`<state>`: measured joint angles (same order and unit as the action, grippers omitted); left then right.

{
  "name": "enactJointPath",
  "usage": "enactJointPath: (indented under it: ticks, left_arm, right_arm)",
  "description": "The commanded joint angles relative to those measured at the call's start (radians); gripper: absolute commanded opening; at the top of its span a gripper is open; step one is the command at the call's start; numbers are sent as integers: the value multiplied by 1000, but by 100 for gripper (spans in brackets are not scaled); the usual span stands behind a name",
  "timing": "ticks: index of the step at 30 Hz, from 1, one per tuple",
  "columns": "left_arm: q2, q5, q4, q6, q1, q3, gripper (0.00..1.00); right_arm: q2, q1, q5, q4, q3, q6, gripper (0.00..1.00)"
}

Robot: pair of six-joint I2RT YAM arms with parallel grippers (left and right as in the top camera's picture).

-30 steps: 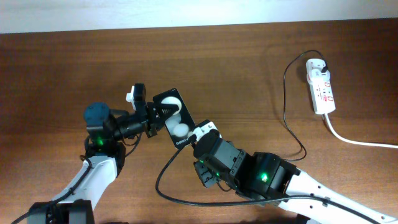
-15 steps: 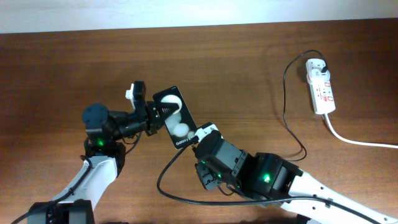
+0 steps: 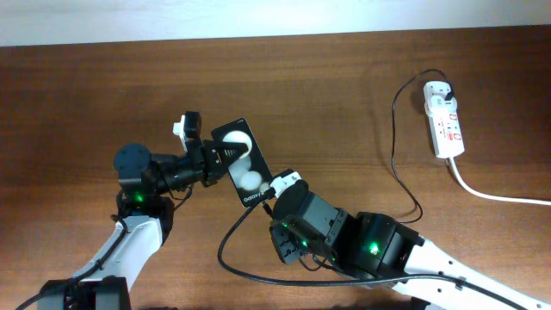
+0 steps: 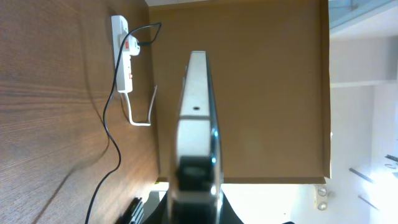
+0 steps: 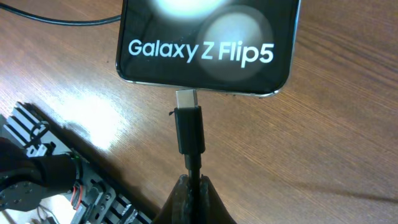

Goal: Plug charger to phone and switch on socket
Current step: 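Push the USB-C plug up into the phone port with the right gripper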

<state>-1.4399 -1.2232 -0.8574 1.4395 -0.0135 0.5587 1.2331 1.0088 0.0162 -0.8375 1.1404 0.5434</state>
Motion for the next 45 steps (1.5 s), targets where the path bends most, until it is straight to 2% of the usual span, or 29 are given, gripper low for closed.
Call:
enactJointPath:
  ticks: [1, 45]
  left_arm:
    - [6, -1, -9, -16, 4, 11, 0]
    - [6, -43, -10, 32, 3, 11, 0]
  right_arm:
    - [-13, 5, -12, 0, 3, 16, 4]
    - [13, 5, 22, 42, 3, 15, 4]
